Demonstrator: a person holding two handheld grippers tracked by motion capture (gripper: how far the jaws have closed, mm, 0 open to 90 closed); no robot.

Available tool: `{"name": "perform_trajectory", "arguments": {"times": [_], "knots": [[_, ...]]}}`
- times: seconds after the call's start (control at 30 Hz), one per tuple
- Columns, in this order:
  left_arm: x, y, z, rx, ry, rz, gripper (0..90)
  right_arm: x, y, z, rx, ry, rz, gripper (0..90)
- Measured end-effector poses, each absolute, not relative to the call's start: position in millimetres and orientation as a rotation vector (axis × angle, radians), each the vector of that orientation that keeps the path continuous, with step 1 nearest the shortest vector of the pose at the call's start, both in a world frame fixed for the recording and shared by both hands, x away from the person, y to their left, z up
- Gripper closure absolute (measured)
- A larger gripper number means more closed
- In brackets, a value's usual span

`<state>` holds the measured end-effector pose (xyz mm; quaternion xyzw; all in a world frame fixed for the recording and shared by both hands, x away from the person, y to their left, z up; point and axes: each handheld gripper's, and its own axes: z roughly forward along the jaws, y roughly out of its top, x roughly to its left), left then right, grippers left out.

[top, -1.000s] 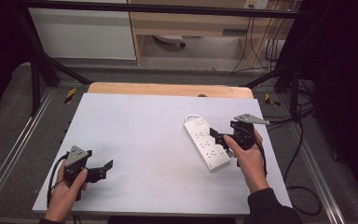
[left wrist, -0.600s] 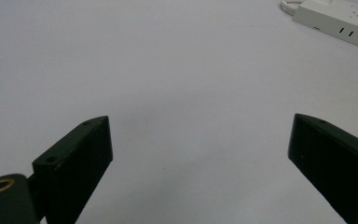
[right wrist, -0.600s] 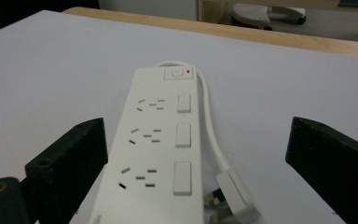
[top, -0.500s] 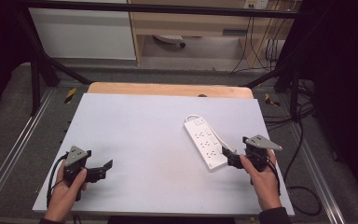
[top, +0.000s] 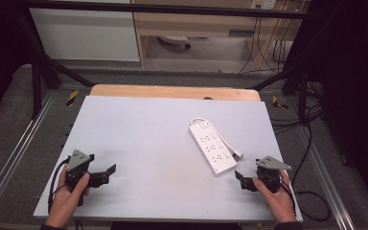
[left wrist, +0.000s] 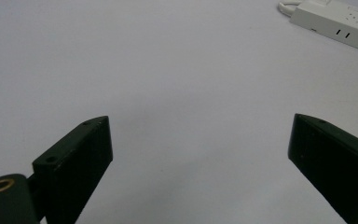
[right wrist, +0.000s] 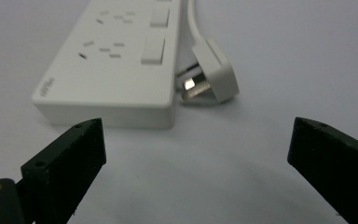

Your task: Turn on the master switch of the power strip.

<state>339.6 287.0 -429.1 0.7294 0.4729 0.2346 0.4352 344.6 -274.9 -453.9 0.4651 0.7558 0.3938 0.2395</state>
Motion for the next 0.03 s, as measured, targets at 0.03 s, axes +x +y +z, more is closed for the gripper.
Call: {"name": "perform_trajectory", "arguments": {"times": [0.03], "knots": [[339.8, 287.0, -429.1, 1.818, 1.177, 0.586, 6.4, 346.2, -274.8, -456.8, 1.298, 2.08, 1.059, 4.3]]}}
